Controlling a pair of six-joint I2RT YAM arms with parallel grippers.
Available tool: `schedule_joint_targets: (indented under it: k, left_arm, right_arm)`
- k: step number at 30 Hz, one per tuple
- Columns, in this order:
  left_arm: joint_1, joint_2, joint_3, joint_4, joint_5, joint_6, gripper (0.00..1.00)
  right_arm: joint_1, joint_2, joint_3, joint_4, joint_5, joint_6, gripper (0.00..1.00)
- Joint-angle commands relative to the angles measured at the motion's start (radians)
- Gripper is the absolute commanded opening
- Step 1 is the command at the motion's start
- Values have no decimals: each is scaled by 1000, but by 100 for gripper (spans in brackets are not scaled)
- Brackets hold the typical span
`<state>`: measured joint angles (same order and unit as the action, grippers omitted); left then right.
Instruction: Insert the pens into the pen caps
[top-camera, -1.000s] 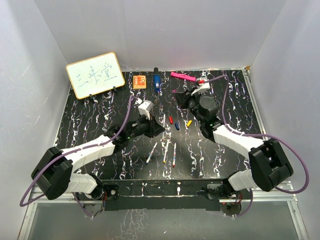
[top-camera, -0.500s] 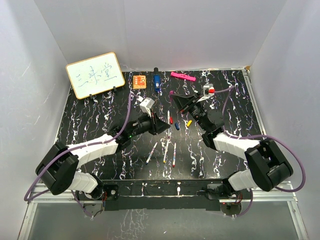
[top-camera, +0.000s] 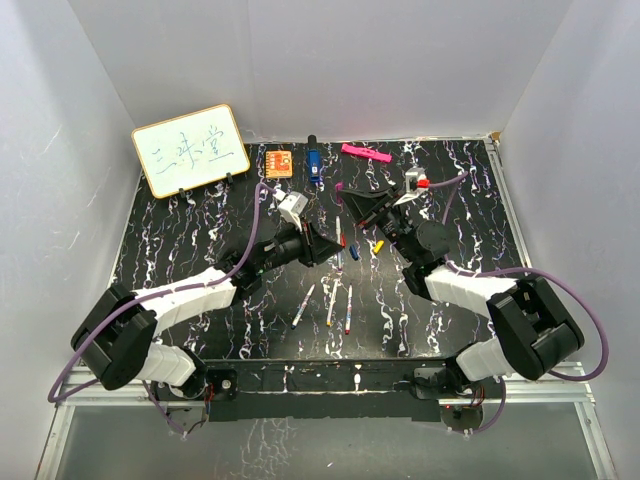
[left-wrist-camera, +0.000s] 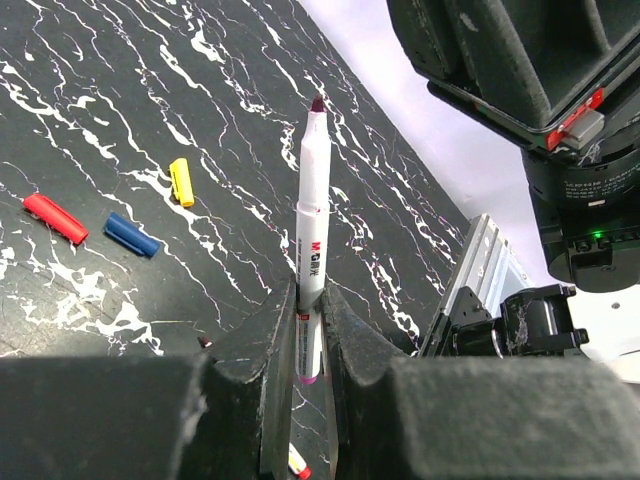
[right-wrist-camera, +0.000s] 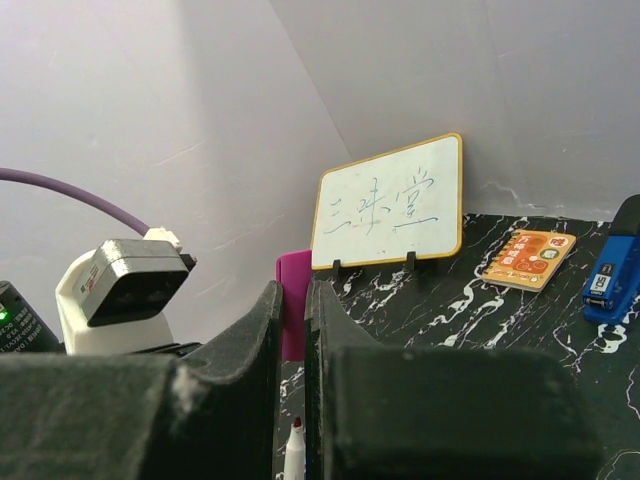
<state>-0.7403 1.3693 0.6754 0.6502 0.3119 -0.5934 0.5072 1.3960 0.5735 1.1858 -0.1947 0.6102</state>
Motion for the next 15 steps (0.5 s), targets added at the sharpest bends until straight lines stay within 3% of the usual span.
schedule_joint_targets:
  k: [1, 15]
  left_arm:
    - [4, -39, 36, 46, -3, -2, 0]
    - [4, -59, 53, 34, -37, 19, 0]
  right_arm:
    - [6, -8, -3, 45, -21, -8, 0]
    - [16, -6, -11, 40, -33, -4, 0]
